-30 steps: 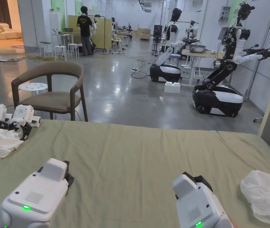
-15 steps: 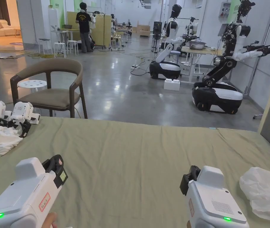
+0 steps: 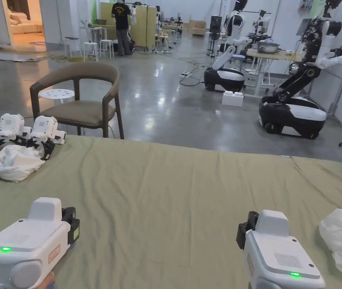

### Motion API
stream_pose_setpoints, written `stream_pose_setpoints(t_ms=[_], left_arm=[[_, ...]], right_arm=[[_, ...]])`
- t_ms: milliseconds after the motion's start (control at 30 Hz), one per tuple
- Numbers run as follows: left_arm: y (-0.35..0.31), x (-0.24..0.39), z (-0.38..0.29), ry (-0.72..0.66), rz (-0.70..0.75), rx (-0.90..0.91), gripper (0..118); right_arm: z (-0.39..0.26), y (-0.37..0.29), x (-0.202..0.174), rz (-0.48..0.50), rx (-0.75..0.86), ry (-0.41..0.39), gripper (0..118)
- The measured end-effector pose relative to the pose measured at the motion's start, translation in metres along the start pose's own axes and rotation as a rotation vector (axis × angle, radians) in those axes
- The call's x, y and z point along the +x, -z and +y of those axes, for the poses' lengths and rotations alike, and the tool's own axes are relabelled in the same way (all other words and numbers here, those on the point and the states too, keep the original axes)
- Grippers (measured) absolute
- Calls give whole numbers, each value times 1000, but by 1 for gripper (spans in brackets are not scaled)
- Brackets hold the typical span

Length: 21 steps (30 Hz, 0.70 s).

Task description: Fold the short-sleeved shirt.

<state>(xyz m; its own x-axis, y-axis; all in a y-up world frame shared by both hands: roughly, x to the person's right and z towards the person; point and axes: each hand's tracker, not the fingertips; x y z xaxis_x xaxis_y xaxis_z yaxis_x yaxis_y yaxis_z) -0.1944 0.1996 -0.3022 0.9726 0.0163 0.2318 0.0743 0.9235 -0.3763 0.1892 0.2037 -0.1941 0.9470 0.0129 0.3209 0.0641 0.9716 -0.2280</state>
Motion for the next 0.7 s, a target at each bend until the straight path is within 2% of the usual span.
stream_pose_setpoints(t_ms=[233,400,433,467,500,533,633,700], left_arm=[[8,-84,-39,-13,96,-260,0],[11,-162,-71,-171,117,-444,3],[13,-175,-78,-183,130,-481,11],[16,-186,-84,-189,136,-500,27],[19,-197,-91,-191,142,-493,52],[22,-208,-99,-194,144,-501,64],[31,-225,-117,-207,154,-526,76],[40,-233,-127,-228,158,-562,80]], right_arm=[[-20,8,-20,68,-68,-44,0],[-36,12,-39,120,-115,-65,0],[-38,13,-42,130,-124,-67,0],[-41,14,-46,138,-131,-69,0],[-43,16,-50,146,-140,-70,0],[-46,17,-54,155,-151,-69,0],[-55,21,-64,186,-181,-81,0],[-61,21,-71,193,-190,-96,0]])
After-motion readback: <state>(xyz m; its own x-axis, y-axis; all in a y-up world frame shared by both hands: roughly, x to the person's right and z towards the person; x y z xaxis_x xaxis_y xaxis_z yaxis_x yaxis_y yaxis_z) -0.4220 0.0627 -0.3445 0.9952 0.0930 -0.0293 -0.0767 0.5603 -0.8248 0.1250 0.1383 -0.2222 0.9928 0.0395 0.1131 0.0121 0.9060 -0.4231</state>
